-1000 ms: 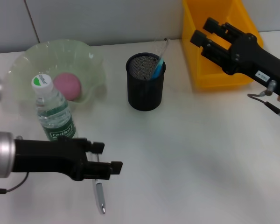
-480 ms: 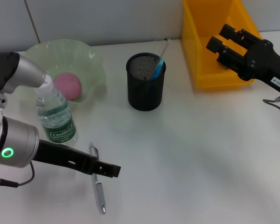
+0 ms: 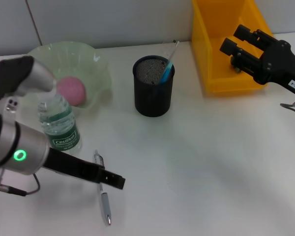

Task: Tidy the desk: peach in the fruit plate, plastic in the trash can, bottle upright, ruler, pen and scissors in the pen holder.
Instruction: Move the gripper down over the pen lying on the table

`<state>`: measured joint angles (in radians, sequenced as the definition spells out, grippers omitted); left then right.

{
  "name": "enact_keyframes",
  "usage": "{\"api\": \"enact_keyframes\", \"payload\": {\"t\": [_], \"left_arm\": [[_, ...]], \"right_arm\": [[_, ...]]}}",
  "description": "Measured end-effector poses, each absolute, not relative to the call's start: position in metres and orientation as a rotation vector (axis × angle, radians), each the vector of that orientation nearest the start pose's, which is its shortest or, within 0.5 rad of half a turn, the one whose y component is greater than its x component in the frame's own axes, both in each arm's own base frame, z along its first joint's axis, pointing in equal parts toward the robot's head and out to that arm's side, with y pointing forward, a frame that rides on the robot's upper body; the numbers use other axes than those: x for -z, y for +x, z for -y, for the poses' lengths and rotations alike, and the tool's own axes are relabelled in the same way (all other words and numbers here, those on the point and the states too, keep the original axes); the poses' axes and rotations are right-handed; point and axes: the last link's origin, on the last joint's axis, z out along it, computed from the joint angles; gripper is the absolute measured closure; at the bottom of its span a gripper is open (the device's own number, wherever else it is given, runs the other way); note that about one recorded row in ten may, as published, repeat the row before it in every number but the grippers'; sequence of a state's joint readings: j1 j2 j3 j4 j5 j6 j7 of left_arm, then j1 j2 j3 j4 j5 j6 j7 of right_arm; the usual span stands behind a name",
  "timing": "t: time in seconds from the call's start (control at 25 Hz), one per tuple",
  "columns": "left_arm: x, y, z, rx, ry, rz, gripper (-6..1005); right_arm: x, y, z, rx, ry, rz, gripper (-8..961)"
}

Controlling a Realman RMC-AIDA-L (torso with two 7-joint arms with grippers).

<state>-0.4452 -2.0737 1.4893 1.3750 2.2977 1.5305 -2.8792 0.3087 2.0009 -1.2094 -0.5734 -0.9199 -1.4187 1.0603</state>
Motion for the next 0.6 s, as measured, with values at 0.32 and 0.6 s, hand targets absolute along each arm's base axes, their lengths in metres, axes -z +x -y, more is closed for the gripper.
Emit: {"api": "enact_keyframes", "payload": {"t": [0.32, 0.6], "left_arm": [[0.047, -0.184, -0.316, -0.296, -2.567, 1.461, 276], [0.050, -0.189, -0.320, -0.367, -2.546, 1.426, 285]], "right_arm": [[-0.039, 0.266, -0.322, -1.190, -2.174, -0.460, 344], [-0.039, 0.268, -0.322, -1.183, -2.171, -0.471, 344]]}}
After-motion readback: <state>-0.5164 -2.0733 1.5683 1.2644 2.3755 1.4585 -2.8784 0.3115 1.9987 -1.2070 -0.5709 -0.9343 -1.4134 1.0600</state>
